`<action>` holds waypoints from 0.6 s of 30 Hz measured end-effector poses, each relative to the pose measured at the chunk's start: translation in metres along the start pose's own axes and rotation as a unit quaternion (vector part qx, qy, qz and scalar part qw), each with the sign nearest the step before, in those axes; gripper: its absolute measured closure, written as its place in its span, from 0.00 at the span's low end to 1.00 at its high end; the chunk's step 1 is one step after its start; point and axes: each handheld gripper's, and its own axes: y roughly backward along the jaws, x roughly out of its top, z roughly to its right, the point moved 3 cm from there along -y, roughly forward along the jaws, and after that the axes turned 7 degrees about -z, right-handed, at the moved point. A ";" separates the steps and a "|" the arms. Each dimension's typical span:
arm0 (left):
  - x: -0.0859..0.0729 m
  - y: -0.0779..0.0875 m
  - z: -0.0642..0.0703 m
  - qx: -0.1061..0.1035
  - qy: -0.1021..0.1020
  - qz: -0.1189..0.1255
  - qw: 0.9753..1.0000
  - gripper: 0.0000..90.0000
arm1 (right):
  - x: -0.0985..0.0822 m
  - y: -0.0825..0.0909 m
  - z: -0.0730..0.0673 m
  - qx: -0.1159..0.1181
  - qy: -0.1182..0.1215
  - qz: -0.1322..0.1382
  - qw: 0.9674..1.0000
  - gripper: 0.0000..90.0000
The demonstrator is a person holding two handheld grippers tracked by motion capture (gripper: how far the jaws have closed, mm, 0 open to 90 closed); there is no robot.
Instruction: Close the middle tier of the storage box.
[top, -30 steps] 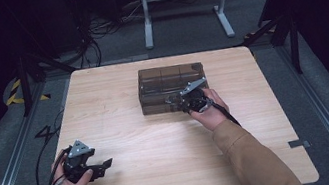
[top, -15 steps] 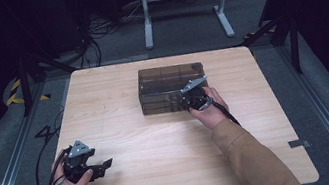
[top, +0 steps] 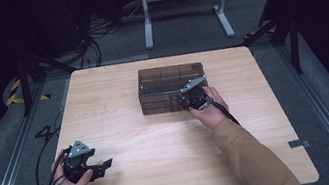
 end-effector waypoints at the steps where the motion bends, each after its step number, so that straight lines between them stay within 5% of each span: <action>1: 0.000 0.000 0.000 0.000 0.000 0.000 1.000 0.25 | 0.000 0.000 0.000 0.000 0.000 0.000 1.000 1.00; 18: 0.000 0.000 0.000 -0.001 0.000 -0.001 1.000 0.25 | -0.003 0.015 0.000 0.006 0.012 0.007 1.000 1.00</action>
